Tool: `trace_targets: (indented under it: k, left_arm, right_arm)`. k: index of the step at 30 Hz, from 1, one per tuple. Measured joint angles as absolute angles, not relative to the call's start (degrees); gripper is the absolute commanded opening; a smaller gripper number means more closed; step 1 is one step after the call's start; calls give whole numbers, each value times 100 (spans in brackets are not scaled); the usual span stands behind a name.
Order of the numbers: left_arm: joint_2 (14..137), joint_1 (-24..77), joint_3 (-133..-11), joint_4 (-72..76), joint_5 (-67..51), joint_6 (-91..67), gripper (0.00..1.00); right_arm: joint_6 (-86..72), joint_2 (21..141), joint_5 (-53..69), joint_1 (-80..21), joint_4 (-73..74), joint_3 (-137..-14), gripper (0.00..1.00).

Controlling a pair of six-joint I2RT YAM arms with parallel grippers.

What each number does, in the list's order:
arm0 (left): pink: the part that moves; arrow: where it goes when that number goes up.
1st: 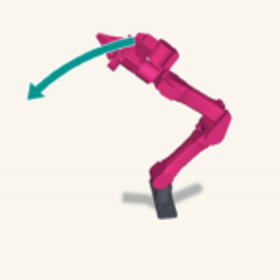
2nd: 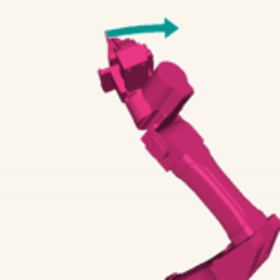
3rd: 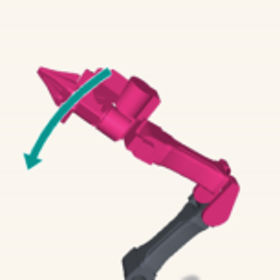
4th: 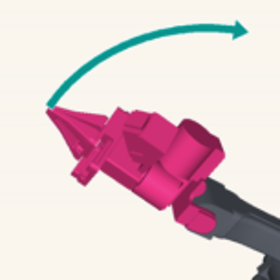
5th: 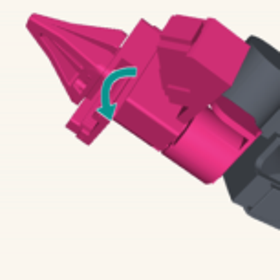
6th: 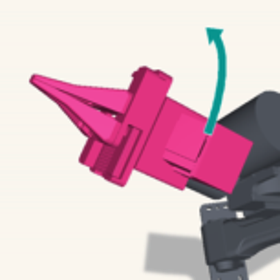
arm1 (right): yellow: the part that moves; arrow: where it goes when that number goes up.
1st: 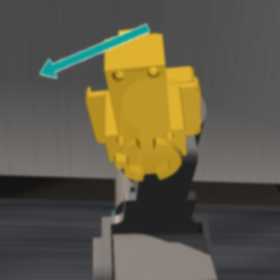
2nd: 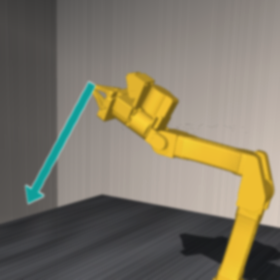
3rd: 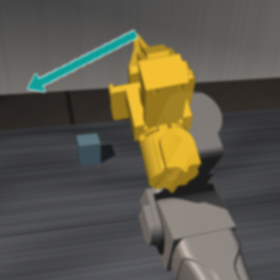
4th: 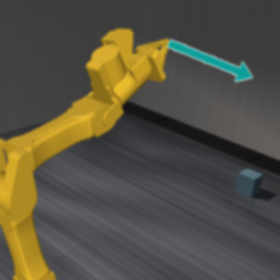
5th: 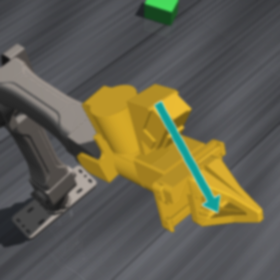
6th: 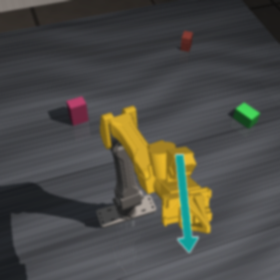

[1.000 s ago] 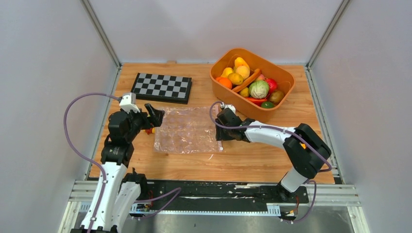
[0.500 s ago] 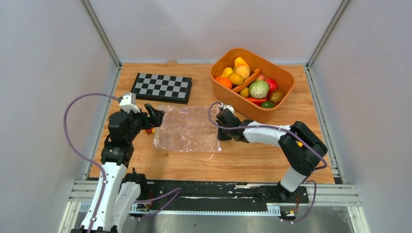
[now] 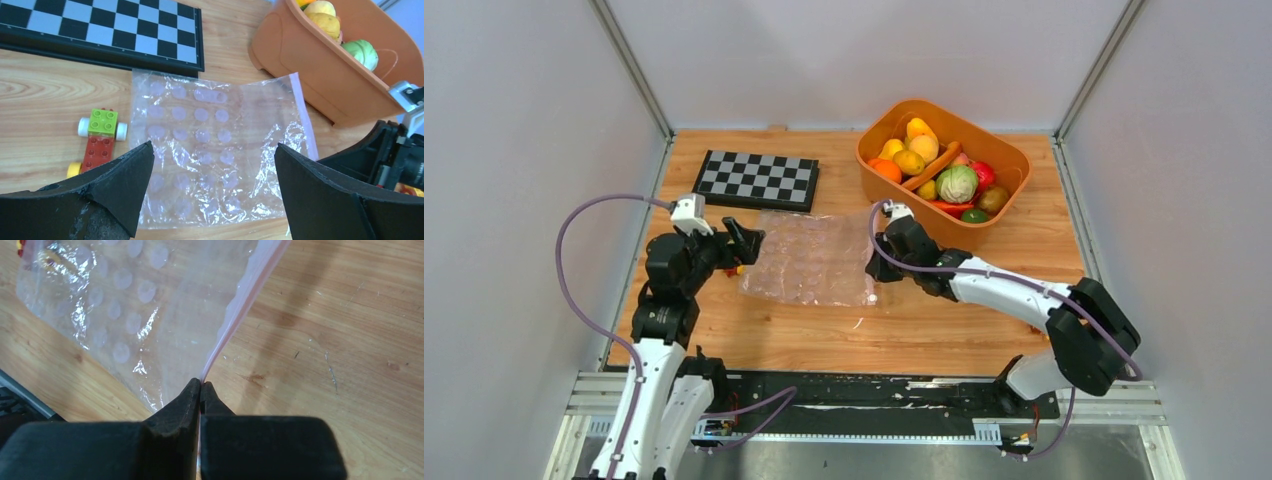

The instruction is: Place the food in the zip-top bag and seal the zipper

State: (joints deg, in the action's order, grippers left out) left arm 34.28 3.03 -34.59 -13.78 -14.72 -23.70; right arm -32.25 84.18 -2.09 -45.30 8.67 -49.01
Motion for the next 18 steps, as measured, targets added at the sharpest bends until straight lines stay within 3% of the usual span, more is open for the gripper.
trace_targets:
  k: [9,18]
  left_arm:
    - [3992,401,-3295,-947,-2298,-2550,93]
    - [4731,1682,-3328,-742,-2460,-2526,91]
  right_arm:
    - [-2877,7769,307,-4523,537,-4392,0]
    - [-1605,7129,1584,-4823,-550,-3892,0]
